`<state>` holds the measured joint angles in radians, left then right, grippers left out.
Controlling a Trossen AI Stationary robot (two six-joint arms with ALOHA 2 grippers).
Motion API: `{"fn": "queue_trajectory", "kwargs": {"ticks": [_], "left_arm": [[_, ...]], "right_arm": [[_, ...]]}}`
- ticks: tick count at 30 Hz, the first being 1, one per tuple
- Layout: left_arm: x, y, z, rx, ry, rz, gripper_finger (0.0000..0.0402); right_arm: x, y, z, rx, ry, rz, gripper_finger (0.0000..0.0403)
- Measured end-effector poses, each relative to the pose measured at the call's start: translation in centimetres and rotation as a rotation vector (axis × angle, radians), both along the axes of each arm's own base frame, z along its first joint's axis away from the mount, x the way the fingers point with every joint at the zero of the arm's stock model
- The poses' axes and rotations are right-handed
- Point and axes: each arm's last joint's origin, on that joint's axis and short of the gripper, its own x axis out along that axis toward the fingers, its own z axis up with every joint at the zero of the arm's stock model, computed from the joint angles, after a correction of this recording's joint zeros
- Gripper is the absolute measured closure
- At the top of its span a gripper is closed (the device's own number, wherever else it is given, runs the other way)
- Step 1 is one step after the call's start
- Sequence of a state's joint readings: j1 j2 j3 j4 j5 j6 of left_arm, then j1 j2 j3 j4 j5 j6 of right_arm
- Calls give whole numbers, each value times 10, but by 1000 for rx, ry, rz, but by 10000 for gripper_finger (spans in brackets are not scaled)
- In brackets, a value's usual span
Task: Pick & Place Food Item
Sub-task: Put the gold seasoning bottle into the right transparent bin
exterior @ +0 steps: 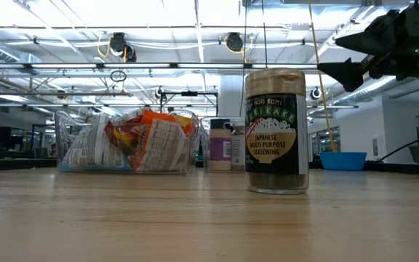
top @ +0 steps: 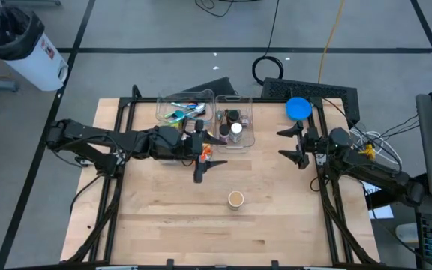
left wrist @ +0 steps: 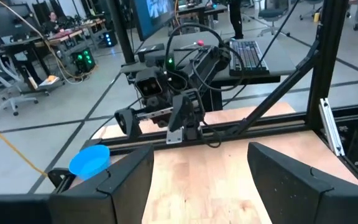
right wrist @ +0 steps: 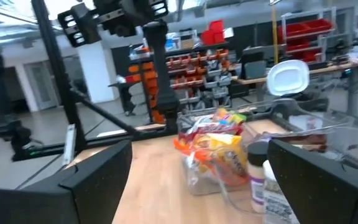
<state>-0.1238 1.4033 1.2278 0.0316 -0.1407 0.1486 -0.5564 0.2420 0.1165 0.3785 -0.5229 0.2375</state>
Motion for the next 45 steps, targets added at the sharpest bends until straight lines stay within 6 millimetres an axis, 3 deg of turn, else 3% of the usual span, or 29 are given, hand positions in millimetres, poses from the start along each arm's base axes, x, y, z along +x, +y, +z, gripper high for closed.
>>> {"fn": "queue_trajectory", "kwargs": {"ticks": [20,37,45], "left_arm": [[-1,0,-3,11,37,-1,133],[-1,0,-3,-14,36,2,133],[-1,0,-3,-74,36,1,133]], "right_arm": [[-16,10,-1,-17,-20,24,37],[-13,7,-11,41,-18,-20,37],[-13,8,-12,-73,-4,-14,37]]}}
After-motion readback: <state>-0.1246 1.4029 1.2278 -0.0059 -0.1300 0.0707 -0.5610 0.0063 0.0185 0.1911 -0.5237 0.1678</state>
